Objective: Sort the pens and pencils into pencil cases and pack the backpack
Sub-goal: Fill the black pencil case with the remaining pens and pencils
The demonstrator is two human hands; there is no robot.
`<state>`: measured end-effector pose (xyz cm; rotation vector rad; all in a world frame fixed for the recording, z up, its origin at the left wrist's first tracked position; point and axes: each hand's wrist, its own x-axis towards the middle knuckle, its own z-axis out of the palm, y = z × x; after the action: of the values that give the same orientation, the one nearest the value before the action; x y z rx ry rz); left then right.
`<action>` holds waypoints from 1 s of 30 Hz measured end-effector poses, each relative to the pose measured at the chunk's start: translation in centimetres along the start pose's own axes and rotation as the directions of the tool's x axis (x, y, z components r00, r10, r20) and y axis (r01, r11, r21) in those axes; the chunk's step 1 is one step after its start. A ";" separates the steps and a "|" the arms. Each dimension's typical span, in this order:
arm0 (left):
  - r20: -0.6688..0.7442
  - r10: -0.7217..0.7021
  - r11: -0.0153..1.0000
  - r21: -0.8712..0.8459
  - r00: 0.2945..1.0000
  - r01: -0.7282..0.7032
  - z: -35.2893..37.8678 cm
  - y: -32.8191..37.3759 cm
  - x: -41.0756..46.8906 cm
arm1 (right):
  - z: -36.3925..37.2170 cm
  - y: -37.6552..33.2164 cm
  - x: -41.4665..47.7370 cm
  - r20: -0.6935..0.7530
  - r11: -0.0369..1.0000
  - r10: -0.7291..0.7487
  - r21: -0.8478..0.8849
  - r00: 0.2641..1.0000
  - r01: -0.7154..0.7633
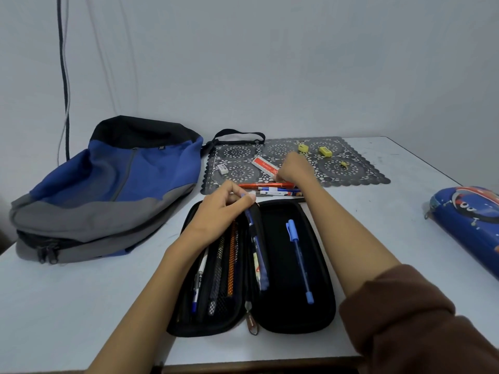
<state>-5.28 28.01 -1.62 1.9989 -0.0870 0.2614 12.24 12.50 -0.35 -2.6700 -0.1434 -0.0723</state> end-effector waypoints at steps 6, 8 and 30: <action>-0.003 -0.007 1.000 0.006 1.000 0.007 0.0 -0.2 0.1 | -3.0 0.5 -1.1 -0.325 0.880 -0.029 0.439 0.945 0.178; -0.001 -0.004 1.000 0.000 1.000 0.004 0.0 -0.2 0.1 | -5.0 0.2 -2.4 -0.303 0.769 0.023 0.614 0.953 0.177; -0.014 -0.001 1.000 -0.003 1.000 0.001 0.1 -0.1 0.2 | -3.7 0.7 -17.7 0.593 0.901 -0.338 0.427 0.731 0.070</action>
<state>-5.02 27.99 -1.74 1.9933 -0.0777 0.2746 -5.39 8.59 1.28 -2.1571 -0.6198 0.7666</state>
